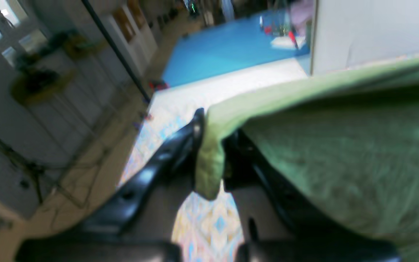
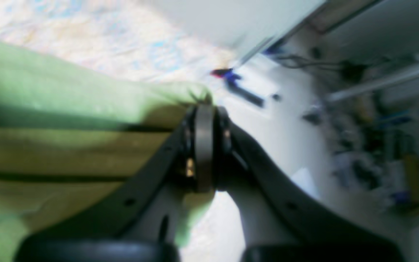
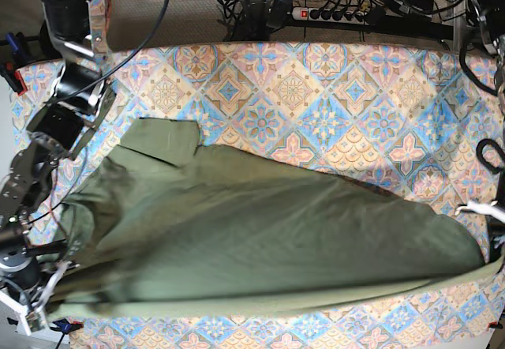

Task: Layout the t-shirt on the table in an organized manner, then fold the t-shirt properly
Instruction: 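Lift the green t-shirt high with both grippers, stretching it between them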

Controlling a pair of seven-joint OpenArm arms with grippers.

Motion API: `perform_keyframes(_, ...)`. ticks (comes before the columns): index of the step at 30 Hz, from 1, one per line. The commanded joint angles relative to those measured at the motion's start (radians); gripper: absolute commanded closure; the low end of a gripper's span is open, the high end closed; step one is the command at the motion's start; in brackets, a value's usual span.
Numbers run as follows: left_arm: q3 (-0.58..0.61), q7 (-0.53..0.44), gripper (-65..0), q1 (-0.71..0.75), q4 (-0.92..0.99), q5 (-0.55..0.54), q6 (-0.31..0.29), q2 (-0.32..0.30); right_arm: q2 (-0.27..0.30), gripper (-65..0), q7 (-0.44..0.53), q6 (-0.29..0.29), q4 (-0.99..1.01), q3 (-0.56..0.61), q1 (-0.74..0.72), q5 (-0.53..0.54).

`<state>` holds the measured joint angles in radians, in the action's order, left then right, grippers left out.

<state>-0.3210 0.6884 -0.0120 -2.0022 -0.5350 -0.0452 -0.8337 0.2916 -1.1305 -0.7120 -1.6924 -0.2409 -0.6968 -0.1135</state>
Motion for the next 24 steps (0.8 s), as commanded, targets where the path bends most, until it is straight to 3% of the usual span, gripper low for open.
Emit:
perform_keyframes(1, 0.027, -0.032, 0.0, -0.053, -0.002, 0.013, 0.014, -0.037, 0.033, -1.0, 0.01, 0.014, -0.007, -0.005, -0.051, -0.024)
perform_keyframes(6, 0.221, -0.034, 0.0, -0.276, 0.076, 0.013, 0.014, -0.083, 0.064, -1.0, 0.017, 0.014, 0.104, 0.002, -0.188, -0.024)
perform_keyframes(11, 0.445, -0.034, 0.0, -0.517, 0.169, 0.014, 0.014, -0.094, 0.093, -1.0, 0.097, 0.014, 0.371, 0.018, -0.37, 0.062)
perform_keyframes(17, 0.704, -0.036, 0.0, -0.78, 0.304, 0.014, 0.014, -0.046, 0.126, -1.0, 0.306, 0.014, 0.763, 0.145, -0.564, 0.102)
perform_keyframes(24, 0.81, -0.036, 0.0, -0.978, 0.443, 0.014, 0.014, 0.041, 0.126, -1.0, 0.548, 0.014, 1.069, 0.268, -0.609, 0.1)
